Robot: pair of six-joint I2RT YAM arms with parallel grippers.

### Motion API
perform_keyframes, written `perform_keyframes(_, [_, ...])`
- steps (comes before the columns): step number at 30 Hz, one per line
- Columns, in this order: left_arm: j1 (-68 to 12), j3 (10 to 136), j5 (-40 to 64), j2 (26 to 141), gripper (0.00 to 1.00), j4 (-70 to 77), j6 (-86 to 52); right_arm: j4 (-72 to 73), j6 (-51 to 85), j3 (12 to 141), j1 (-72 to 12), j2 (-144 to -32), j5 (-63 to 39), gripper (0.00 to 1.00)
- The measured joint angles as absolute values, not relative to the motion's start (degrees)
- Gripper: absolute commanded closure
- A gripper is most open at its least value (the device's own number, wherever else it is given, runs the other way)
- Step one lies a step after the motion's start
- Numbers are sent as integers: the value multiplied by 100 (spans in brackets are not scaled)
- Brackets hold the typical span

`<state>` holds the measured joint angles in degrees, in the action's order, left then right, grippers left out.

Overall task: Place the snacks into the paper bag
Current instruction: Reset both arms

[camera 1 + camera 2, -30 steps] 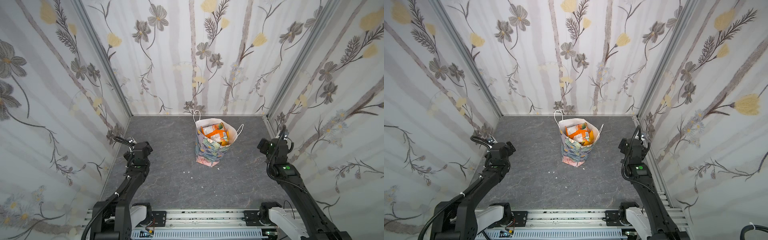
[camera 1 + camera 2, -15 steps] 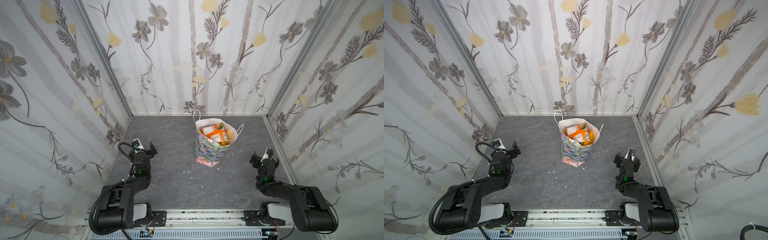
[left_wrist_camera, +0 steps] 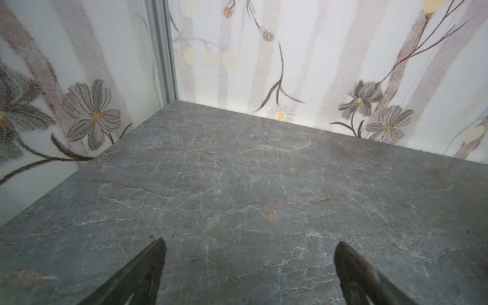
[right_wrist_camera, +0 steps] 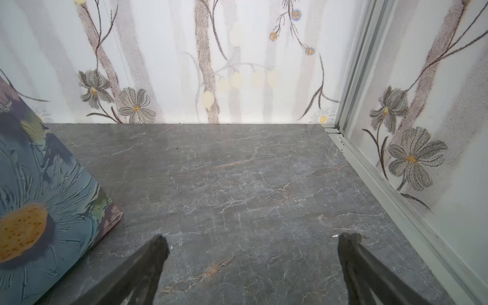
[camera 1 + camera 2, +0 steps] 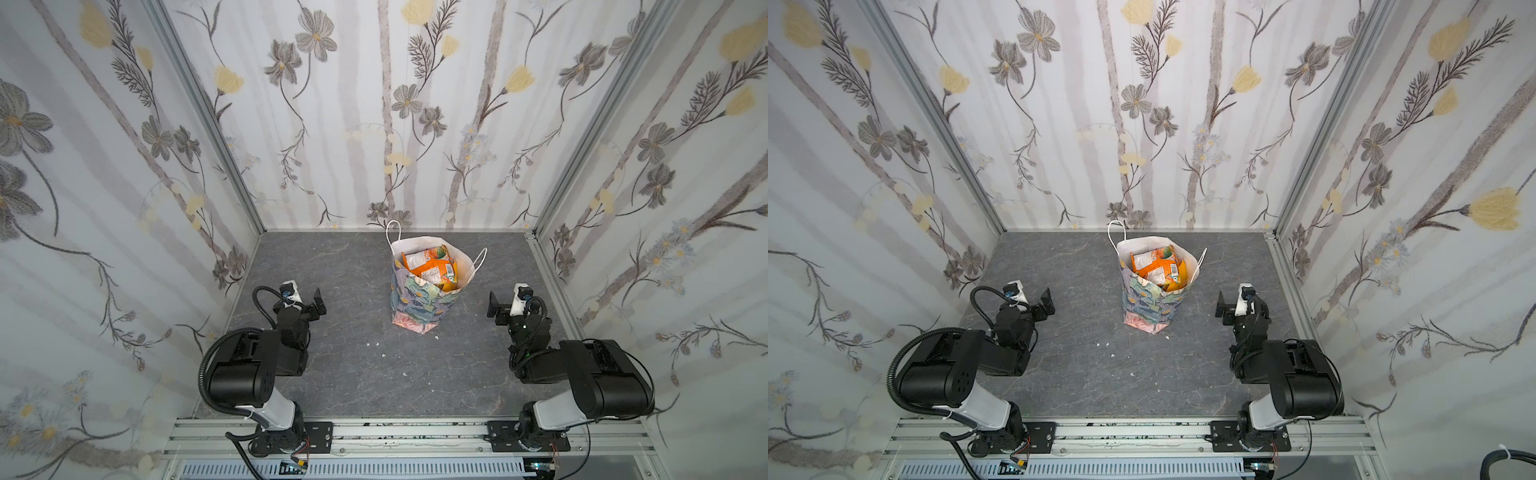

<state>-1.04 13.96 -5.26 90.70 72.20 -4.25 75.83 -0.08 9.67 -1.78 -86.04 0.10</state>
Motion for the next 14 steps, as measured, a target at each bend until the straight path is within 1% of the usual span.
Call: perform_keyframes(14, [-119,1396,-534,9074,0,7349,-340,7550,-47,1013,-154,-8621,-156,0])
